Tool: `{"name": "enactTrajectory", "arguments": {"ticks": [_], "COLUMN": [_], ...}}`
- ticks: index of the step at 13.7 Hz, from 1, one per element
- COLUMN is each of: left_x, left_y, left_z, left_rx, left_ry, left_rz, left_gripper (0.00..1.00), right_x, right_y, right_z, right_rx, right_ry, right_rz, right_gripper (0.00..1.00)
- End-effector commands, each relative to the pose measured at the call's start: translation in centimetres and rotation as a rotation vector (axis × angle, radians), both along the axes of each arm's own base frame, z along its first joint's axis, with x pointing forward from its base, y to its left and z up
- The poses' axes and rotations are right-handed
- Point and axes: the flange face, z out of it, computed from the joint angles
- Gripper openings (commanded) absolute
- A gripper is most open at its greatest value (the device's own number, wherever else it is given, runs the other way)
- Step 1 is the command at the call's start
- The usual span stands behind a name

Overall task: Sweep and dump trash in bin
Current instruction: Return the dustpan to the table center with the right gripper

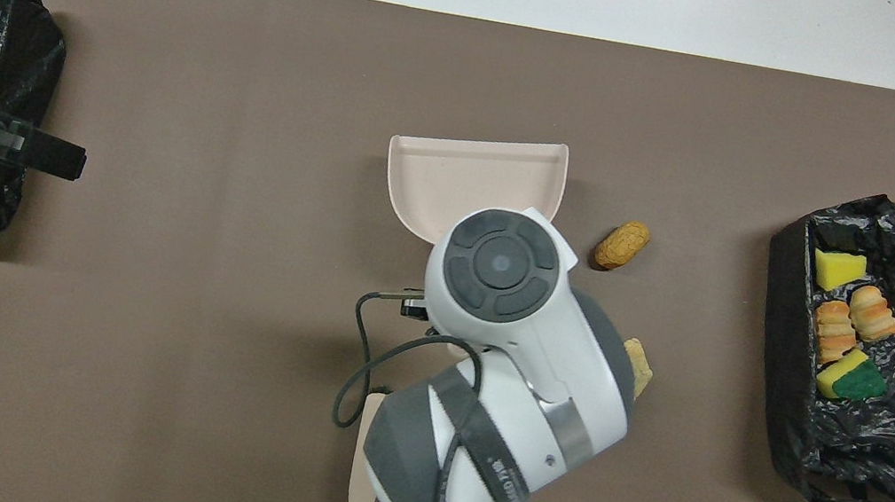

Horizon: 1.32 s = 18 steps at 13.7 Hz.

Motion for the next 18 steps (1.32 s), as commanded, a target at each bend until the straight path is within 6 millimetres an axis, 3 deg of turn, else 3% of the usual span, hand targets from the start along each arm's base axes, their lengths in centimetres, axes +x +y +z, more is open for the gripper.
{"name": "enactTrajectory", "arguments": {"ticks": [1,3,4,5,8,12,13,14,15,18], "left_x": [-0.2,-0.1,-0.1,-0.1,0.0,-0.2,-0.2,-0.3,-0.3,-0.2], "left_y": [0.3,0.4,0.5,0.6,1.6,1.4,1.3,1.4,1.4,1.5], "left_z": [0.5,0.5,0.5,0.5,0.4,0.4,0.4,0.4,0.4,0.4], "left_rx": [0.007,0.008,0.01,0.013,0.015,0.017,0.015,0.016,0.016,0.014], "left_ry": [0.015,0.01,0.013,0.011,0.013,0.014,0.014,0.017,0.019,0.011], "left_rz": [-0.03,-0.028,-0.025,-0.023,-0.009,-0.014,-0.016,-0.016,-0.016,-0.003], "left_gripper": [1.0,1.0,1.0,1.0,1.0,1.0,1.0,1.0,1.0,1.0], "right_x": [0.6,0.6,-0.4,-0.7,-1.5,-0.5,-0.4,-0.2,-0.2,-0.4], "right_y": [0.7,1.3,2.9,3.3,3.2,2.1,2.0,1.9,1.9,1.7], "right_z": [-0.3,-1.1,-2.3,-3.0,-3.3,-3.9,-4.0,-3.9,-3.8,-2.9], "right_rx": [0.047,0.074,0.082,0.085,0.064,0.072,0.071,0.07,0.062,0.047], "right_ry": [-0.01,0.003,0.003,-0.005,0.005,0.007,0.008,0.005,0.006,0.0], "right_rz": [-0.076,-0.112,-0.089,-0.077,-0.012,-0.023,-0.024,-0.023,-0.015,-0.004], "right_gripper": [0.0,0.0,0.0,0.0,0.0,0.01,0.31,0.9,1.0,1.0]}}
